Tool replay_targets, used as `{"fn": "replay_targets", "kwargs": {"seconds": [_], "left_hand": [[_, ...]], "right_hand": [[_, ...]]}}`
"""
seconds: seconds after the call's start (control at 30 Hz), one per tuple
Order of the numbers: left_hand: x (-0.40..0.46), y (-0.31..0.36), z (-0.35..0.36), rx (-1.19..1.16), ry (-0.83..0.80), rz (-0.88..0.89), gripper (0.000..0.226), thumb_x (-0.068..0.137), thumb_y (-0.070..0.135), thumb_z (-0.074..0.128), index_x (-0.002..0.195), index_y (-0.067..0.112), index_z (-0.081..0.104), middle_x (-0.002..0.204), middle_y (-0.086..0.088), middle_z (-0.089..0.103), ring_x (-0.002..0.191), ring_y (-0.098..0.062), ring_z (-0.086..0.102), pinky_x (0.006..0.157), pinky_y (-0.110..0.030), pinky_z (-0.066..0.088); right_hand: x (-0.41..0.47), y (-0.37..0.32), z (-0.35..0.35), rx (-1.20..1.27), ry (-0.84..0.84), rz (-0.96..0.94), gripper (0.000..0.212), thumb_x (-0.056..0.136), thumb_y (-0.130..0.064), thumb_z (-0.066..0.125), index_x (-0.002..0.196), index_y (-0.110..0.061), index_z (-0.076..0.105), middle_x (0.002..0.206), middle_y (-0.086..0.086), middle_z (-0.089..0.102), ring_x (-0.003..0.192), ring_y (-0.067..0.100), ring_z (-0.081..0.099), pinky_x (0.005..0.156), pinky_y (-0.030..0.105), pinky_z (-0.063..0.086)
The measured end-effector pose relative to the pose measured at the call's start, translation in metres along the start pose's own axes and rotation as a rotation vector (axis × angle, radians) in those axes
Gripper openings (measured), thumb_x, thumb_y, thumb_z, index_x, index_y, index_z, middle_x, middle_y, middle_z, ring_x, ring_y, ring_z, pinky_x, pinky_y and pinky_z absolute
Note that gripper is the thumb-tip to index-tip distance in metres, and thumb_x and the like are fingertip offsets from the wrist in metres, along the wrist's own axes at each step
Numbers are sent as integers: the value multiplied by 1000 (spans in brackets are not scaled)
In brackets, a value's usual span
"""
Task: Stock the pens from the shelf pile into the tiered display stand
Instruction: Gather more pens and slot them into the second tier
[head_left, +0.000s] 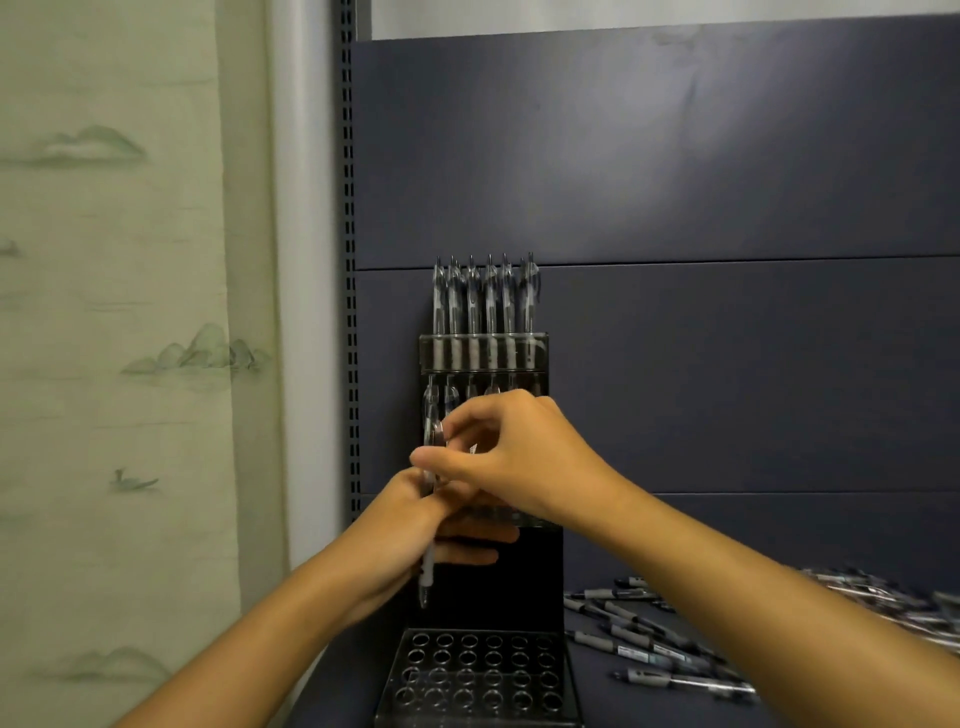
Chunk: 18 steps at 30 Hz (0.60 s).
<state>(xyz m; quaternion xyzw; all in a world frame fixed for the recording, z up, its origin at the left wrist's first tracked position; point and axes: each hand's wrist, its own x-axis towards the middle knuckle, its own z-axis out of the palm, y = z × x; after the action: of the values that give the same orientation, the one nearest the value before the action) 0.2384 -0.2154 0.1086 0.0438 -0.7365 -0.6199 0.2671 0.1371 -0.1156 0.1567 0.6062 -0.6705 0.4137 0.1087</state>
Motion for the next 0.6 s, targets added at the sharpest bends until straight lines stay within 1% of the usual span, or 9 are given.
{"fn": "replay_targets", "kwargs": {"seconds": [0.1,0.2,0.27,0.33,0.37,0.4,0.47,0.5,0.6], "left_hand": [[1,3,5,10,-12,20,29,103,12,45,125,27,55,105,-13,75,95,-32,74,81,-43,61],[1,3,3,52,-48,18,26,97,21,54,122,21,59,109,-10,75,100,-27,73,90,-42,58],[1,1,-4,48,-66,-9,37,90,30,58,126,19,57,114,-6,74,105,-25,71,92,-41,57],[-1,-4,-12,30,-51,-27,44,87,32,58,129,21,54,117,-2,73,107,-24,71,91,-40,56],[-2,-6,-16,26,-38,-28,44,86,32,58,129,22,53,117,-2,73,106,-24,71,90,-39,57],[-3,-8,-19,22,-27,-31,43,87,31,58,129,22,53,116,-2,73,106,-25,71,89,-38,57],[-4,-10,-25,28,-5,-30,36,92,27,55,128,20,55,116,-3,74,105,-25,71,87,-36,58],[-4,-10,-27,29,7,-28,32,95,23,54,127,18,57,115,-3,74,104,-25,72,86,-36,59],[-3,-6,-30,18,31,-24,27,98,18,51,123,15,60,114,-4,74,103,-26,72,83,-34,60]], "right_hand": [[0,-1,3,11,11,5,14,86,-46,71,87,-33,65,84,-9,72,84,1,64,80,27,56],[1,1,1,96,54,20,15,88,-39,70,97,-27,69,83,-7,74,83,3,69,83,28,58],[4,1,-6,181,138,18,16,90,-34,71,100,-21,70,81,-5,75,75,4,72,75,26,60],[12,1,-19,215,224,16,12,91,-30,70,100,-21,69,81,-4,75,69,3,73,64,19,58],[17,2,-27,240,255,20,8,91,-29,70,97,-23,68,80,-5,75,68,4,73,61,18,57],[21,3,-35,266,286,25,4,92,-27,70,94,-25,67,79,-5,74,67,6,73,60,20,58],[29,9,-51,295,360,48,5,92,-23,70,90,-26,66,78,-5,73,65,11,74,58,24,59],[32,13,-58,292,387,65,4,92,-23,70,93,-23,67,79,-4,74,65,13,74,58,25,60],[37,32,-68,259,411,138,17,92,-23,69,106,-13,69,87,-2,73,68,17,74,60,25,60]]}}
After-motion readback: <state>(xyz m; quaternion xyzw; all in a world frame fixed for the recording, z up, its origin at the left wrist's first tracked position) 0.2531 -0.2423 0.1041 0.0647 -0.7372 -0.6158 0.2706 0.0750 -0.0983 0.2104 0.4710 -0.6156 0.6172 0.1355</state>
